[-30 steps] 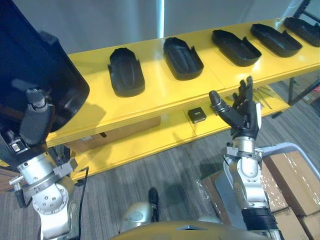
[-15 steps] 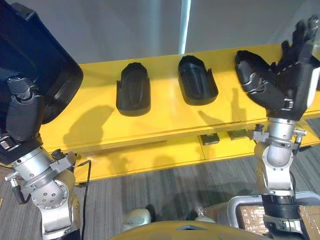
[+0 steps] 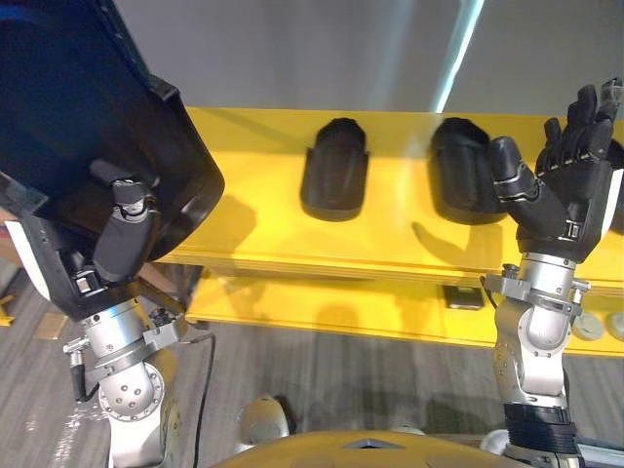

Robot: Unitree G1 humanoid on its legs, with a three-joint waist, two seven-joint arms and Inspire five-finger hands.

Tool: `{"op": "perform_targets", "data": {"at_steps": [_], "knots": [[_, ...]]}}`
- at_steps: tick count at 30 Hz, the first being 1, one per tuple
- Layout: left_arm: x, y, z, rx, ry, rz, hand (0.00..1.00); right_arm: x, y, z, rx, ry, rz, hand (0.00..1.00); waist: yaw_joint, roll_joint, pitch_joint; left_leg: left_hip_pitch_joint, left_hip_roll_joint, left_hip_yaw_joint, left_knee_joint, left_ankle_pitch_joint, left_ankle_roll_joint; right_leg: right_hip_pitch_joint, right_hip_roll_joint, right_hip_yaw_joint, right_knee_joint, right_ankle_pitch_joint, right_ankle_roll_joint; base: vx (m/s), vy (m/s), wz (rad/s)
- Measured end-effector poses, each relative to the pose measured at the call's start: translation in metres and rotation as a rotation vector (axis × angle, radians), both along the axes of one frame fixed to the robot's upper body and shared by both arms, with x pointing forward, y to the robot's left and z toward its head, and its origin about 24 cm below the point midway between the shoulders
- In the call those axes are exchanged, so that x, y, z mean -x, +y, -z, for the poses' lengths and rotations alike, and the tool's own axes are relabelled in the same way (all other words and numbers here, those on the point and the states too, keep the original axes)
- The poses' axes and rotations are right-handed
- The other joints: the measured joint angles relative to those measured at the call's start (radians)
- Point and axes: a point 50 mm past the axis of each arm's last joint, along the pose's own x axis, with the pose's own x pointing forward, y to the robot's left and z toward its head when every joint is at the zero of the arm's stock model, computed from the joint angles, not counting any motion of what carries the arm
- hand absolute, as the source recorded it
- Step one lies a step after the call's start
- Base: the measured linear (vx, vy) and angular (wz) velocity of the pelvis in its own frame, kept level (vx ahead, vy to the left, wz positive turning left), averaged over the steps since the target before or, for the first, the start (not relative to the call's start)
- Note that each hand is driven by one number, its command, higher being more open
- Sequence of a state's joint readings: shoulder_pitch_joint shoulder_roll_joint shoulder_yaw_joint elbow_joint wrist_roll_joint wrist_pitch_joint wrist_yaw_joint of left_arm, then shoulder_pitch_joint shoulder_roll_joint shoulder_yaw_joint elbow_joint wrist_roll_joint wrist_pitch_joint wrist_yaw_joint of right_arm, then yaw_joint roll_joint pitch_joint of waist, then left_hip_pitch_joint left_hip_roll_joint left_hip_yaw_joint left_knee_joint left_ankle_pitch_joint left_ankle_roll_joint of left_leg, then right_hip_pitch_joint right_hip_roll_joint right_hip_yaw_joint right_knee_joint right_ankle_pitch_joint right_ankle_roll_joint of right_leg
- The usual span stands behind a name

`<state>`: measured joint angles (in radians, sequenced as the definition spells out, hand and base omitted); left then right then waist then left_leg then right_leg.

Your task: Walk over and take three plastic housings, then place them on the shelf

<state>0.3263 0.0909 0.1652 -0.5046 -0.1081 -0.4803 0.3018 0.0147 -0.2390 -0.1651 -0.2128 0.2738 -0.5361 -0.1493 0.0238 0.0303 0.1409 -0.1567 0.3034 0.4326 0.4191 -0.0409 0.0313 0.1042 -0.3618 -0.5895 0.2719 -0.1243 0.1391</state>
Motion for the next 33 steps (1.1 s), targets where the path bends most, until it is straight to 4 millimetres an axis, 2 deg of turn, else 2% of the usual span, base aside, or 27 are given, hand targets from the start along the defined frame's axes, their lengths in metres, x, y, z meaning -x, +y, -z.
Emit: {"op": "perform_targets", "data": {"at_steps": [1,3,4,5,6,7,8,10,11,12,13,14,15,16,17,18,19,20,22,25,28,33], "knots": [[-0.001,-0.001,0.002,0.012,-0.008,0.000,0.00,0.001,0.001,-0.002,-0.009,-0.029,-0.012,1.00,0.001,-0.006,0.000,0.012,-0.058,-0.049,-0.012,0.026,-0.049,-0.028,-0.065,0.044,0.045,-0.017,0.050,-0.01,0.422,0.07],[-0.003,0.001,0.007,0.044,0.004,-0.032,0.00,-0.002,0.008,-0.004,-0.022,-0.059,-0.053,1.00,-0.010,-0.029,0.006,-0.007,-0.159,-0.090,0.003,0.014,-0.036,-0.059,-0.134,0.136,0.052,-0.016,0.051,-0.04,0.396,0.11],[-0.003,0.002,0.009,0.050,0.009,-0.040,0.00,-0.004,0.010,-0.005,-0.028,-0.065,-0.063,1.00,-0.010,-0.026,0.010,-0.010,-0.170,-0.103,0.018,-0.007,-0.039,-0.060,-0.145,0.142,0.057,-0.008,0.062,-0.05,0.288,-0.01],[-0.002,0.002,0.009,0.052,0.012,-0.049,0.00,-0.008,0.014,-0.006,-0.043,-0.075,-0.072,1.00,-0.007,-0.017,0.015,-0.009,-0.172,-0.116,0.046,-0.059,-0.065,-0.054,-0.149,0.146,0.056,0.010,0.087,-0.05,0.233,-0.09],[-0.002,0.003,0.009,0.051,0.012,-0.050,0.00,-0.013,0.016,-0.008,-0.063,-0.084,-0.070,1.00,-0.002,-0.004,0.017,-0.008,-0.166,-0.125,0.069,-0.123,-0.090,-0.046,-0.142,0.145,0.055,0.015,0.098,-0.08,0.314,-0.09],[-0.002,0.003,0.007,0.038,0.006,-0.046,0.00,-0.017,0.018,-0.010,-0.088,-0.094,-0.064,1.00,0.001,0.008,0.020,-0.006,-0.158,-0.125,0.096,-0.159,-0.092,-0.030,-0.145,0.147,0.052,0.021,0.106,-0.11,0.313,-0.06],[-0.002,0.005,0.004,0.012,0.003,-0.039,0.00,-0.019,0.019,-0.011,-0.116,-0.099,-0.052,1.00,0.003,0.007,0.021,-0.005,-0.162,-0.111,0.125,-0.191,-0.084,-0.005,-0.148,0.144,0.021,0.037,0.098,-0.11,0.301,-0.05],[0.000,0.011,-0.004,-0.045,-0.015,-0.035,0.00,-0.019,0.020,-0.011,-0.124,-0.100,-0.044,1.00,0.008,-0.006,0.021,-0.001,-0.183,-0.102,0.130,-0.213,-0.068,0.027,-0.155,0.135,-0.034,0.075,0.042,-0.10,0.255,0.01],[0.000,0.015,-0.010,-0.071,-0.039,-0.023,0.00,-0.018,0.022,-0.012,-0.105,-0.104,-0.027,1.00,0.007,-0.014,0.025,0.001,-0.198,-0.097,0.120,-0.216,-0.058,0.034,-0.162,0.133,-0.051,0.116,-0.007,-0.09,0.265,-0.01],[0.000,0.017,-0.015,-0.071,-0.059,0.000,0.00,-0.017,0.024,-0.012,-0.076,-0.099,-0.011,1.00,0.011,-0.012,0.026,0.011,-0.207,-0.082,0.090,-0.205,-0.038,0.008,-0.175,0.134,-0.038,0.204,0.000,-0.08,0.208,-0.13],[-0.001,0.017,-0.017,-0.068,-0.070,0.014,0.00,-0.017,0.026,-0.010,-0.064,-0.090,-0.008,1.00,0.016,-0.011,0.027,0.021,-0.211,-0.067,0.063,-0.195,-0.031,-0.011,-0.179,0.134,-0.032,0.243,-0.009,-0.09,0.198,-0.40],[-0.003,0.018,-0.021,-0.077,-0.088,0.033,0.00,-0.016,0.027,-0.007,-0.048,-0.070,-0.008,1.00,0.026,-0.008,0.027,0.044,-0.213,-0.036,0.000,-0.169,-0.021,-0.047,-0.176,0.132,-0.024,0.301,-0.032,-0.09,0.163,-0.48],[-0.005,0.019,-0.025,-0.081,-0.106,0.052,0.00,-0.015,0.028,-0.004,-0.039,-0.057,-0.014,1.00,0.022,-0.005,0.028,0.064,-0.212,-0.017,-0.068,-0.137,-0.018,-0.076,-0.144,0.127,-0.001,0.284,-0.045,-0.08,0.115,-0.41],[-0.007,0.018,-0.027,-0.076,-0.116,0.066,0.00,-0.014,0.028,-0.003,-0.033,-0.052,-0.012,1.00,0.017,-0.002,0.026,0.069,-0.211,-0.017,-0.101,-0.119,-0.018,-0.086,-0.114,0.127,0.002,0.261,-0.039,-0.03,0.030,-0.15],[-0.010,0.016,-0.030,-0.071,-0.135,0.090,0.00,-0.014,0.028,-0.001,-0.027,-0.033,-0.009,1.00,0.000,-0.001,0.027,0.076,-0.208,-0.021,-0.159,-0.083,-0.017,-0.088,-0.035,0.130,-0.024,0.212,-0.026,0.00,0.000,0.00],[-0.013,0.015,-0.030,-0.063,-0.139,0.106,0.00,-0.013,0.028,0.001,-0.027,-0.017,-0.008,1.00,-0.004,-0.002,0.026,0.080,-0.208,-0.022,-0.183,-0.069,-0.018,-0.084,0.005,0.132,-0.049,0.189,-0.026,0.01,-0.035,-0.11],[-0.017,0.011,-0.029,-0.037,-0.135,0.133,0.00,-0.012,0.027,0.006,-0.026,0.014,-0.006,1.00,-0.007,-0.003,0.026,0.084,-0.207,-0.019,-0.221,-0.044,-0.018,-0.072,0.072,0.133,-0.126,0.165,-0.040,0.03,-0.052,-0.10],[-0.022,0.007,-0.023,-0.016,-0.104,0.153,0.00,-0.008,0.027,0.011,-0.028,0.043,-0.004,1.00,-0.018,-0.009,0.023,0.083,-0.212,-0.020,-0.238,-0.025,-0.025,-0.035,0.124,0.128,-0.220,0.171,-0.050,0.04,-0.062,-0.06],[-0.028,0.000,-0.007,0.030,-0.017,0.182,0.00,-0.005,0.023,0.017,-0.032,0.081,0.007,1.00,-0.034,-0.003,0.026,0.088,-0.226,-0.023,-0.254,-0.005,-0.015,-0.008,0.135,0.123,-0.274,0.197,-0.020,0.06,-0.037,0.08],[-0.036,-0.015,0.014,0.098,0.105,0.262,0.00,-0.004,0.011,0.023,-0.041,0.125,0.059,1.00,-0.040,0.000,0.027,0.105,-0.228,-0.024,-0.303,0.025,-0.022,-0.010,0.143,0.123,-0.273,0.193,-0.025,0.04,-0.019,0.04],[-0.033,-0.020,0.026,0.116,0.176,0.294,0.00,-0.004,0.010,0.023,-0.027,0.125,0.058,1.00,-0.048,0.000,0.027,0.148,-0.233,-0.007,-0.385,0.060,-0.033,-0.010,0.152,0.132,-0.272,0.187,-0.035,0.02,-0.019,-0.10],[-0.035,-0.023,0.034,0.130,0.249,0.341,0.00,0.006,0.006,0.036,-0.045,0.184,0.064,1.00,-0.053,0.000,0.027,0.211,-0.245,0.025,-0.497,0.101,-0.047,-0.010,0.161,0.156,-0.271,0.181,-0.042,-0.02,0.015,-0.16]]}}
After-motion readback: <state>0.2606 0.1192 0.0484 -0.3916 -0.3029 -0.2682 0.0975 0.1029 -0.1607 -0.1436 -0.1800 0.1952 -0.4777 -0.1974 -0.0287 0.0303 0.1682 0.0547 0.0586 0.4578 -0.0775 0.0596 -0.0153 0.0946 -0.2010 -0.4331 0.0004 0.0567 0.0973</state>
